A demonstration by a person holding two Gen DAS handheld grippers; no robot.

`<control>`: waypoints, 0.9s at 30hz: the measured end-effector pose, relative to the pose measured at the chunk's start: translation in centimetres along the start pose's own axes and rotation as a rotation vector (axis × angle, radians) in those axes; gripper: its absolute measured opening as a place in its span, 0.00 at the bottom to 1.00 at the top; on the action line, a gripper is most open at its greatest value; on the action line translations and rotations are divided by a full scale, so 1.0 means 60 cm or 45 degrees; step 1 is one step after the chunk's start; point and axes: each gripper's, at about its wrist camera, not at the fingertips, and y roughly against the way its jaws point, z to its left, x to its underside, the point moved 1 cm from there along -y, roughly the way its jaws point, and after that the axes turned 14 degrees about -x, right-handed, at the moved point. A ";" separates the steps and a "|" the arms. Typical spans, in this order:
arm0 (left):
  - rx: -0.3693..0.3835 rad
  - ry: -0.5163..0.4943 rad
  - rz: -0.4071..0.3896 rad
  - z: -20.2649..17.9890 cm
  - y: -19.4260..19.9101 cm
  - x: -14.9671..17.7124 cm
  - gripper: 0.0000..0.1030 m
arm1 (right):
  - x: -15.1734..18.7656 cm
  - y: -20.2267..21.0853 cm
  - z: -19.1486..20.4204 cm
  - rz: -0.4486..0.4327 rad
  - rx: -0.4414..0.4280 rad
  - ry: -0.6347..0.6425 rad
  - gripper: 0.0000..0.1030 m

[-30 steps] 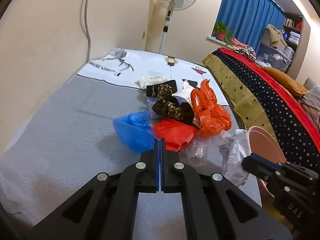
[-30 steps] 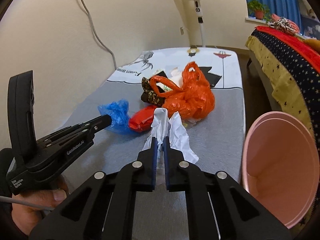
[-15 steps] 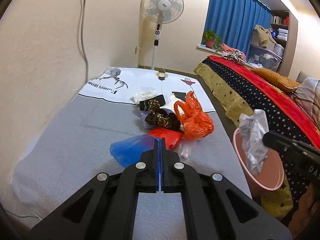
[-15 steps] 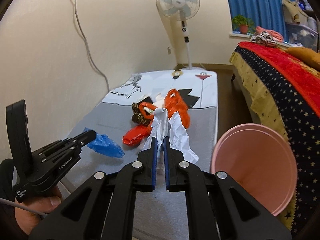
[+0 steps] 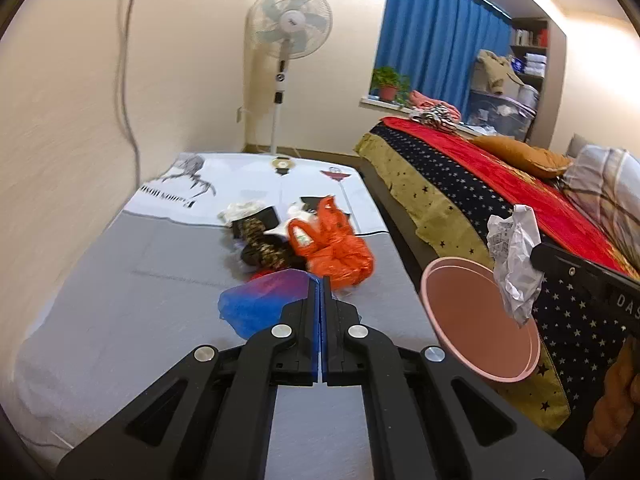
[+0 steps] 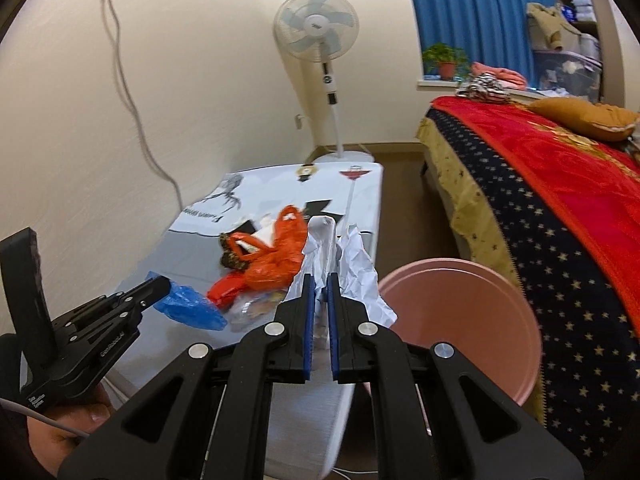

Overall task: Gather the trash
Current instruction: 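Carry both items to the pink wastebasket and open both tools to drop them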

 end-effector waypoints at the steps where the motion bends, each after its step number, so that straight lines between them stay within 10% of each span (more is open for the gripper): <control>1: 0.009 -0.010 -0.006 -0.007 0.001 -0.001 0.00 | -0.001 0.004 -0.006 -0.004 0.013 -0.009 0.06; 27: 0.286 -0.114 -0.009 -0.176 -0.031 0.003 0.00 | -0.014 0.078 -0.149 -0.052 0.235 -0.251 0.07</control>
